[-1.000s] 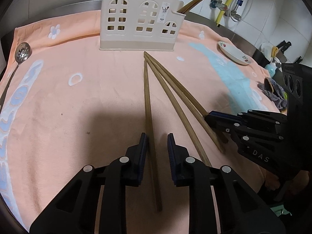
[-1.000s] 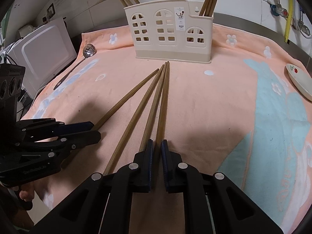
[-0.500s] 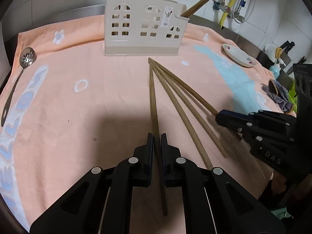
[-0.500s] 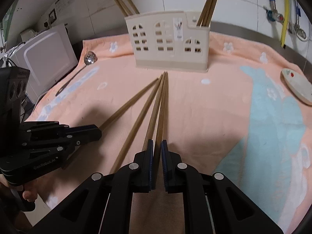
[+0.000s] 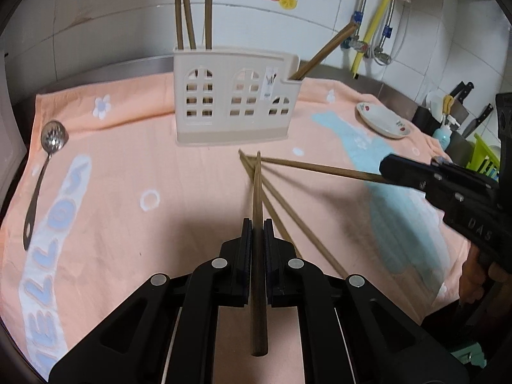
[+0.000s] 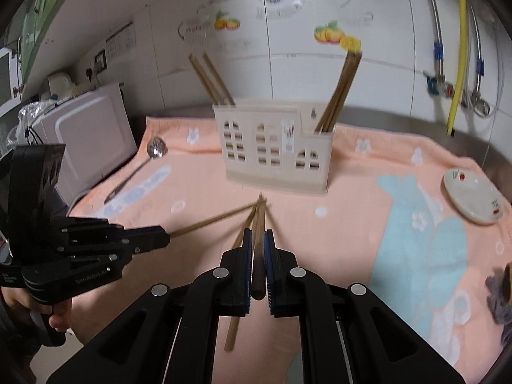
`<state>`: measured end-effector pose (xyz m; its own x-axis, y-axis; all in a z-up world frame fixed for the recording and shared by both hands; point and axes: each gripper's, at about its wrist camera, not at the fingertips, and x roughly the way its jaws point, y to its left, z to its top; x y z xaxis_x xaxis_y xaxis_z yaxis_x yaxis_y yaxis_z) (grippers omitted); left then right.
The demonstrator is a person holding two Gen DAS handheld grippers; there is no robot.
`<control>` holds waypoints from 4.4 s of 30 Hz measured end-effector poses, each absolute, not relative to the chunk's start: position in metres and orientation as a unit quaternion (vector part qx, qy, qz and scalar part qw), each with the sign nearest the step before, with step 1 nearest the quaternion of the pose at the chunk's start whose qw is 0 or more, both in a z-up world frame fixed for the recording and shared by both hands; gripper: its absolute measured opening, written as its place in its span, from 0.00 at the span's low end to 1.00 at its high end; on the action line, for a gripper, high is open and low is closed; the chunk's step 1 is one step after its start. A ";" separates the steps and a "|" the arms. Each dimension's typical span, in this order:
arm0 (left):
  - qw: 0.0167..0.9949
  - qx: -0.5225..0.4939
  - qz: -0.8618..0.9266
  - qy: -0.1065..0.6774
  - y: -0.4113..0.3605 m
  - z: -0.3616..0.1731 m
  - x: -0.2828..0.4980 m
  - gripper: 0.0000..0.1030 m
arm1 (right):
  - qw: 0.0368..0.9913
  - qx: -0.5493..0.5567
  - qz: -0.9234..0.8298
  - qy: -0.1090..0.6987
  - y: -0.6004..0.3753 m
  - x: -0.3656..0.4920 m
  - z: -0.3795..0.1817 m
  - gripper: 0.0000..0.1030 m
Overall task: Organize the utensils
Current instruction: 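Raise the left tool's chopstick into the holder while the right tool inserts its own, then open both tools and bring them back over the last chopsticks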
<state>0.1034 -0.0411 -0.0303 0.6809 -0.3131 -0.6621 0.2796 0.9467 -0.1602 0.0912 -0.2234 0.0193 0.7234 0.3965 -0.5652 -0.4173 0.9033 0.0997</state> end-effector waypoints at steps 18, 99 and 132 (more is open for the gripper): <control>0.932 0.016 -0.161 0.324 -0.037 0.013 0.116 0.06 | 0.932 -0.035 0.238 0.271 -0.216 0.125 0.067 0.06; 0.969 0.025 -0.118 0.216 -0.035 0.142 0.265 0.07 | 0.952 -0.012 0.220 0.210 -0.219 0.303 0.162 0.09; 0.971 0.012 -0.047 0.235 -0.006 0.071 0.134 0.94 | 0.906 -0.023 0.238 0.348 -0.220 0.137 0.012 0.29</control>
